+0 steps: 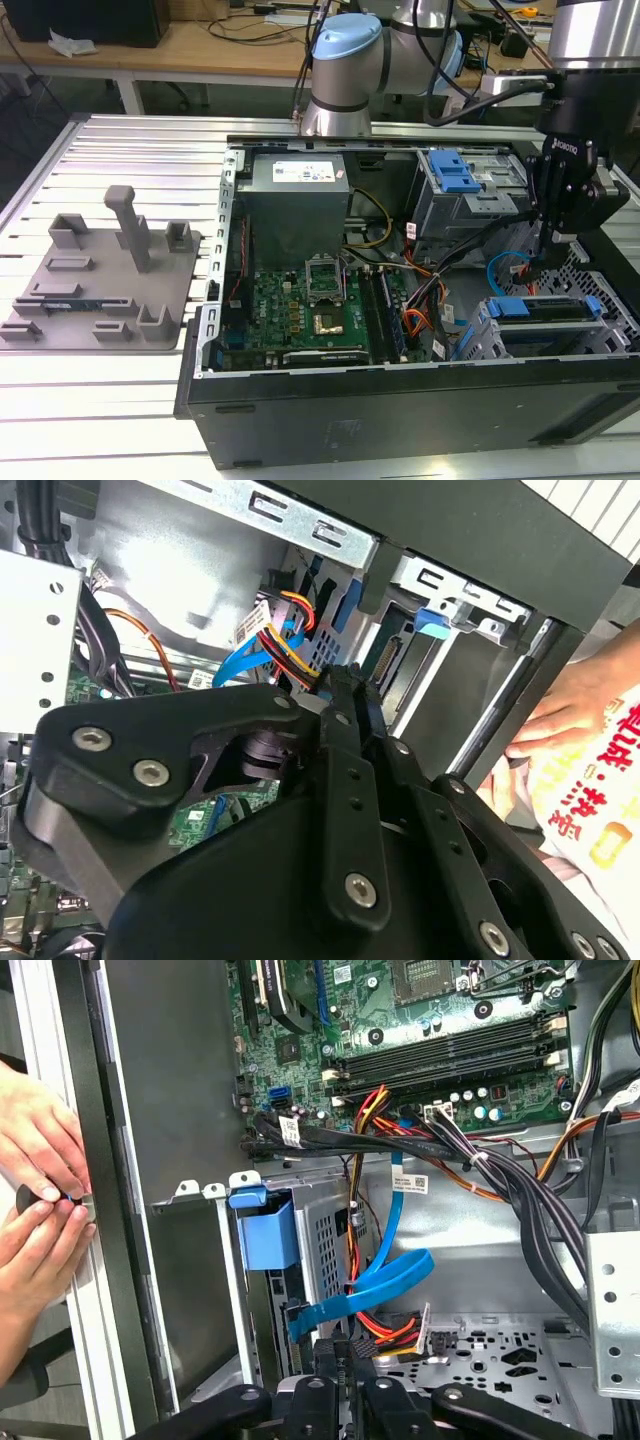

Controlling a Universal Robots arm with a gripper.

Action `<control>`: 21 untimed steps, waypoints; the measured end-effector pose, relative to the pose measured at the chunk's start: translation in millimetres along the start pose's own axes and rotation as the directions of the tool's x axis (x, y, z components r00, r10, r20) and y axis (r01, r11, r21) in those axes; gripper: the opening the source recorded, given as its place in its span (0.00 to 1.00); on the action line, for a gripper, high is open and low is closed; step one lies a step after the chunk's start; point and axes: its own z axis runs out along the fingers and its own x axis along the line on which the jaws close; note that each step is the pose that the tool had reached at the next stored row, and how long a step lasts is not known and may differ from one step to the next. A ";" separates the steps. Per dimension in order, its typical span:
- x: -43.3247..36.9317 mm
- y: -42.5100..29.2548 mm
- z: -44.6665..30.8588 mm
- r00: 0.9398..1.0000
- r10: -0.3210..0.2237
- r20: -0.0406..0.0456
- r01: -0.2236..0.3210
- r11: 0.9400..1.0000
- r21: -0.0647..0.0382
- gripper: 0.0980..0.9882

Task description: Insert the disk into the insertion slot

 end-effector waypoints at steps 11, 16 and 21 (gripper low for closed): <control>0.4 -9.6 0.1 0.999 0.009 0.035 -0.008 1.000 -0.020 0.08; 8.4 -10.6 1.2 0.998 0.008 0.064 -0.005 0.999 -0.043 0.08; 17.4 -12.6 4.9 0.994 0.006 0.108 0.001 0.998 -0.065 0.08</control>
